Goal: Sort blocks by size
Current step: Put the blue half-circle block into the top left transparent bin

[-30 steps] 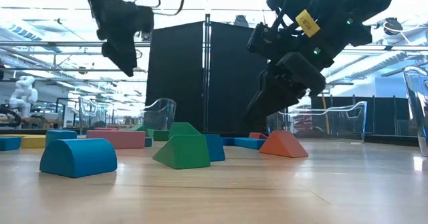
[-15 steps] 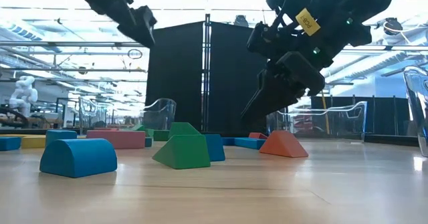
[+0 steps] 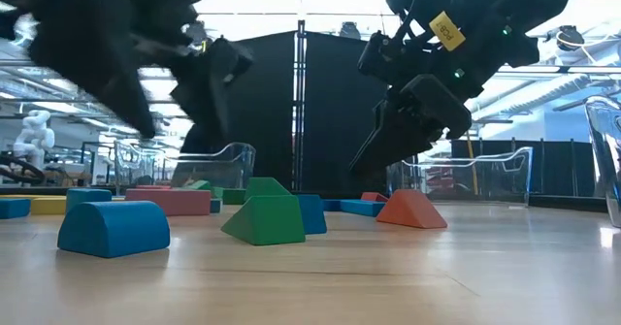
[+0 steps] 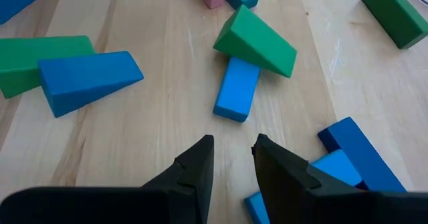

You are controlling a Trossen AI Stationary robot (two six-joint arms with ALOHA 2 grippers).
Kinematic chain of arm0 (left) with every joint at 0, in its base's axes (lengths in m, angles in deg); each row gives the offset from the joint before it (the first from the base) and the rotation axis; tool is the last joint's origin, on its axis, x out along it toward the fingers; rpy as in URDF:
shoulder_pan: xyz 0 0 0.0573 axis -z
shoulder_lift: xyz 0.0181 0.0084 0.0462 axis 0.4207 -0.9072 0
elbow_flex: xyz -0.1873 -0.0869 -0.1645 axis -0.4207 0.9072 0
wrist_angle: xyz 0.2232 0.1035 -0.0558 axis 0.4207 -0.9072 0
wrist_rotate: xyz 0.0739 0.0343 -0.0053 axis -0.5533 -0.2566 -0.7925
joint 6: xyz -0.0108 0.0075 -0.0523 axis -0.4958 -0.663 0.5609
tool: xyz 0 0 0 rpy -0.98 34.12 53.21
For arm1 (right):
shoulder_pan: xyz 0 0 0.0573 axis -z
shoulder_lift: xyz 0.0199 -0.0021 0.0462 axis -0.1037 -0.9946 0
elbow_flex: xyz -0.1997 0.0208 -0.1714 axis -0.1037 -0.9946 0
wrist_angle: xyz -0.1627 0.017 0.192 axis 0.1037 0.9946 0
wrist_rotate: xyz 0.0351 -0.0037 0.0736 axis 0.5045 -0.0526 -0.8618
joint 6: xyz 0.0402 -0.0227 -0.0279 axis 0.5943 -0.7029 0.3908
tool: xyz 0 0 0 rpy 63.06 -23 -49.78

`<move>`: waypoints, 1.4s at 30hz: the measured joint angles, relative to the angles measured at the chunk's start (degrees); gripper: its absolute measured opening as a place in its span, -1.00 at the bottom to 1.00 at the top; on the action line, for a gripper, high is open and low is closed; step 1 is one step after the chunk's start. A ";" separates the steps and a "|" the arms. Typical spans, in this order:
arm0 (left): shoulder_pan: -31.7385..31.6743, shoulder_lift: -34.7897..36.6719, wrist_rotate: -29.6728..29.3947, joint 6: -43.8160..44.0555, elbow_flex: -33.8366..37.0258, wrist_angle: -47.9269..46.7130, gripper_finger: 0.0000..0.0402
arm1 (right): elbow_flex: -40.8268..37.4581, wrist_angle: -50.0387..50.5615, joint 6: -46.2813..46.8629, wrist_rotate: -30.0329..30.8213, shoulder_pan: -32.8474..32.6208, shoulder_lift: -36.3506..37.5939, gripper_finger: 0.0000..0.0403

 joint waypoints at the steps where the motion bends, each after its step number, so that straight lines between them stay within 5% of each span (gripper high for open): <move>1: 0.58 -0.50 0.00 0.96 0.00 -0.02 0.27 | 0.00 0.00 -0.02 -0.02 0.00 0.00 -0.50; 12: 4.53 -2.25 -1.06 8.45 0.02 3.72 0.28 | 0.00 -0.26 -0.02 -0.02 0.00 0.00 -0.50; 34: 6.40 -9.85 -3.22 8.82 -0.13 4.95 0.27 | 0.00 -0.31 -0.02 -0.04 0.00 0.00 -0.50; 42: 6.43 -9.98 -3.10 8.77 -0.07 5.71 0.10 | 0.00 -0.33 -0.02 -0.04 0.00 0.00 -0.50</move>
